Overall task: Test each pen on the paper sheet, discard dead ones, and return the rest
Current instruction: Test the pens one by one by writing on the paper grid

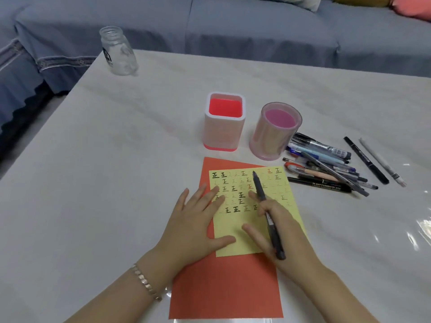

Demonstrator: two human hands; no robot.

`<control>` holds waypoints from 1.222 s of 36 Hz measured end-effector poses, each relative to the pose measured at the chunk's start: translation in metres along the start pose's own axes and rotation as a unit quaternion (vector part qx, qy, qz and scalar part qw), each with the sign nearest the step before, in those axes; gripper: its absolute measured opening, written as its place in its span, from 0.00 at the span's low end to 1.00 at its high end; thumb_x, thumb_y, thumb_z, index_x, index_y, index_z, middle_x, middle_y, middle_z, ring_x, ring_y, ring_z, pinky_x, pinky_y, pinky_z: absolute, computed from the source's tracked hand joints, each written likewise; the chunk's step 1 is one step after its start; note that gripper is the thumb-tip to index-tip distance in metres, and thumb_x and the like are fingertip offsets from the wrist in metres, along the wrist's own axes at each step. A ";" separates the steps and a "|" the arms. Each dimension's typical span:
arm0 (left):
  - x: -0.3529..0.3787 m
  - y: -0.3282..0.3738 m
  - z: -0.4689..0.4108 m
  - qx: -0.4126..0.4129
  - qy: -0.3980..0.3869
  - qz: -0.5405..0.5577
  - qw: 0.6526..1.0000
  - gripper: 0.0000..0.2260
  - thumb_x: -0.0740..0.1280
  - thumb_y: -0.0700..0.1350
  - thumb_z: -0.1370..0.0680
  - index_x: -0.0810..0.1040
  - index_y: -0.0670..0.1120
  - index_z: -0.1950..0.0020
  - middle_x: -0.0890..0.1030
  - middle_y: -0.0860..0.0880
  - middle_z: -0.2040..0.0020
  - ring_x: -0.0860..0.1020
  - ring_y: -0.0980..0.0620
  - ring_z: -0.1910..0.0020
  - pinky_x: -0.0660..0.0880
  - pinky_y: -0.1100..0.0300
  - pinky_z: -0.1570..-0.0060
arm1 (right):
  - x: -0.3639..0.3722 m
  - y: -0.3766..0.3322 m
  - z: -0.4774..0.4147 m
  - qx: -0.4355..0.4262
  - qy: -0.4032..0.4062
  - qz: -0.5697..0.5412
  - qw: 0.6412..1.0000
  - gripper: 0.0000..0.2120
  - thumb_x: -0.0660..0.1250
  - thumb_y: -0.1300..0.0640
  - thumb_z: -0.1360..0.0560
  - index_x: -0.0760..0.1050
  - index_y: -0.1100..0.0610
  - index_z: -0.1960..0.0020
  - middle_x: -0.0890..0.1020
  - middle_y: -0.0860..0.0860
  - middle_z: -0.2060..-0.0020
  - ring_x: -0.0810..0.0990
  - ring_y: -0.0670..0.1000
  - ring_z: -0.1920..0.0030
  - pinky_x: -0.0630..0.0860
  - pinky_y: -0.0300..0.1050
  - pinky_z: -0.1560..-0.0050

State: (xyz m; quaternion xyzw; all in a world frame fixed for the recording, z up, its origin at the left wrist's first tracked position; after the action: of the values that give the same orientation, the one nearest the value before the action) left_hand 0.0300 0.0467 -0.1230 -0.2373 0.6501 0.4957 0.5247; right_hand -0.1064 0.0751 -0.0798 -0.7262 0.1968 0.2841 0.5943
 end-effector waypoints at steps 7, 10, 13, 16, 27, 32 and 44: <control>-0.003 -0.001 0.001 0.022 0.019 -0.005 1.000 0.42 0.48 0.74 0.34 0.58 0.52 0.25 0.53 0.57 0.24 0.42 0.60 0.27 0.38 0.53 0.29 | 0.031 0.022 -0.007 -0.029 -0.029 0.131 0.991 0.12 0.57 0.38 0.29 0.62 0.43 0.51 0.75 0.50 0.37 0.57 0.43 0.28 0.48 0.41 0.27; -0.005 -0.006 0.004 0.041 0.049 0.007 0.998 0.37 0.55 0.71 0.32 0.67 0.50 0.29 0.64 0.53 0.27 0.51 0.58 0.27 0.47 0.50 0.31 | 0.030 0.025 -0.009 -0.027 -0.027 0.120 0.992 0.14 0.60 0.38 0.30 0.63 0.44 0.50 0.74 0.47 0.36 0.56 0.40 0.29 0.45 0.36 0.29; -0.002 -0.007 0.004 0.042 0.047 0.000 0.998 0.36 0.56 0.70 0.32 0.68 0.50 0.30 0.66 0.53 0.28 0.54 0.55 0.28 0.49 0.49 0.32 | 0.025 0.024 -0.009 -0.028 -0.007 0.085 0.996 0.14 0.64 0.40 0.30 0.65 0.45 0.52 0.71 0.42 0.37 0.57 0.30 0.32 0.49 0.32 0.30; -0.002 -0.007 0.004 0.040 0.057 0.003 0.998 0.36 0.56 0.70 0.32 0.68 0.50 0.30 0.65 0.53 0.28 0.53 0.55 0.27 0.49 0.49 0.32 | 0.002 0.021 -0.007 0.008 0.065 0.031 0.997 0.06 0.61 0.44 0.29 0.67 0.44 0.59 0.79 0.39 0.54 0.74 0.37 0.50 0.67 0.34 0.47; -0.004 -0.009 0.003 0.044 0.087 0.004 0.995 0.36 0.57 0.70 0.32 0.70 0.50 0.31 0.68 0.54 0.29 0.57 0.54 0.28 0.52 0.47 0.32 | -0.019 0.033 -0.022 0.197 0.153 -0.348 0.904 0.15 0.64 0.49 0.28 0.77 0.56 0.47 0.85 0.49 0.65 0.84 0.48 0.61 0.79 0.39 0.59; -0.005 -0.009 0.004 0.038 0.097 0.008 0.995 0.36 0.59 0.70 0.34 0.72 0.51 0.32 0.68 0.55 0.30 0.60 0.54 0.28 0.51 0.43 0.32 | -0.005 0.030 -0.025 0.205 0.212 -0.294 0.909 0.15 0.73 0.53 0.31 0.69 0.51 0.71 0.70 0.45 0.79 0.66 0.45 0.77 0.63 0.37 0.71; -0.006 -0.012 0.003 0.026 0.092 0.022 0.995 0.37 0.58 0.70 0.36 0.72 0.52 0.32 0.68 0.56 0.29 0.59 0.54 0.27 0.50 0.44 0.31 | 0.022 0.024 -0.026 0.208 0.238 -0.224 0.922 0.19 0.72 0.58 0.30 0.66 0.59 0.73 0.70 0.48 0.84 0.68 0.44 0.80 0.67 0.31 0.73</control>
State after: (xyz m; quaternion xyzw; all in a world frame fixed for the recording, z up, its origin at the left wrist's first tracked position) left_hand 0.0431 0.0433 -0.1221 -0.2538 0.7130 0.4666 0.4576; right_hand -0.0998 0.0455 -0.1082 -0.6577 0.2195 -0.0846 0.7156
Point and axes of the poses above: each hand's wrist, its own z-axis away from the middle knuckle, its own x-axis out of the palm, y = z × x, the point moved 9 cm from there along -z, towards the middle knuckle
